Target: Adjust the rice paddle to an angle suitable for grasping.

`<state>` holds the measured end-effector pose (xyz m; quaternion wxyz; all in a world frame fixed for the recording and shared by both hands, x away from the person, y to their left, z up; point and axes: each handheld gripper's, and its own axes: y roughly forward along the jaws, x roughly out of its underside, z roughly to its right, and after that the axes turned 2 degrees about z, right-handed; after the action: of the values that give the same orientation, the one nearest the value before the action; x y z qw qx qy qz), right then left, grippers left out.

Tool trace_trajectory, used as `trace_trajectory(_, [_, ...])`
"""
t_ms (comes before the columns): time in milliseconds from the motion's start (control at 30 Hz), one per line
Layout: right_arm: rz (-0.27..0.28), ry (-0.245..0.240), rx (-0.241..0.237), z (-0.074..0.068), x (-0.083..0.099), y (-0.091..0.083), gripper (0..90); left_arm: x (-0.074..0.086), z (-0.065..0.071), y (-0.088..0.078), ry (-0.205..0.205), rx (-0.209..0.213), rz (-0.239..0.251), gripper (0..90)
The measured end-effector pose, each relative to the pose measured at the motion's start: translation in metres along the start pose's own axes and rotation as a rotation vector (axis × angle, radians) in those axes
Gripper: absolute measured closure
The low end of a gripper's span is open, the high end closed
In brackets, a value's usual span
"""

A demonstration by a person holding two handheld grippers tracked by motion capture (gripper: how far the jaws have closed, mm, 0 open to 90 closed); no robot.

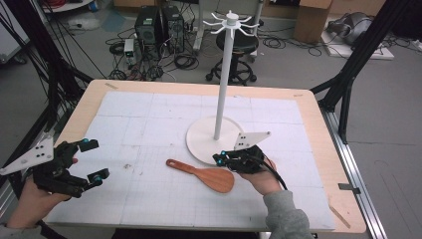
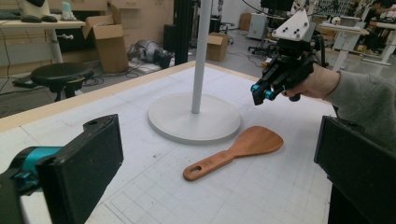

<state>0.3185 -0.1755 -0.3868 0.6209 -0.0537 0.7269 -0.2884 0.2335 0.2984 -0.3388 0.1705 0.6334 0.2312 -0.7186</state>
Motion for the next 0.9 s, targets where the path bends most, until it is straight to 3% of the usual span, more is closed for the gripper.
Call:
trace_trajectory(433, [-0.055, -0.005, -0.017, -0.002, 0.002, 0.034, 89.2, 0.001, 0.002, -0.001, 0.001, -0.006, -0.005, 1.8])
trace_trajectory(900, [-0.121, -0.018, -0.032, -0.001, 0.007, 0.06, 89.1, 0.003, 0.003, -0.003, -0.003, -0.007, -0.009, 1.8])
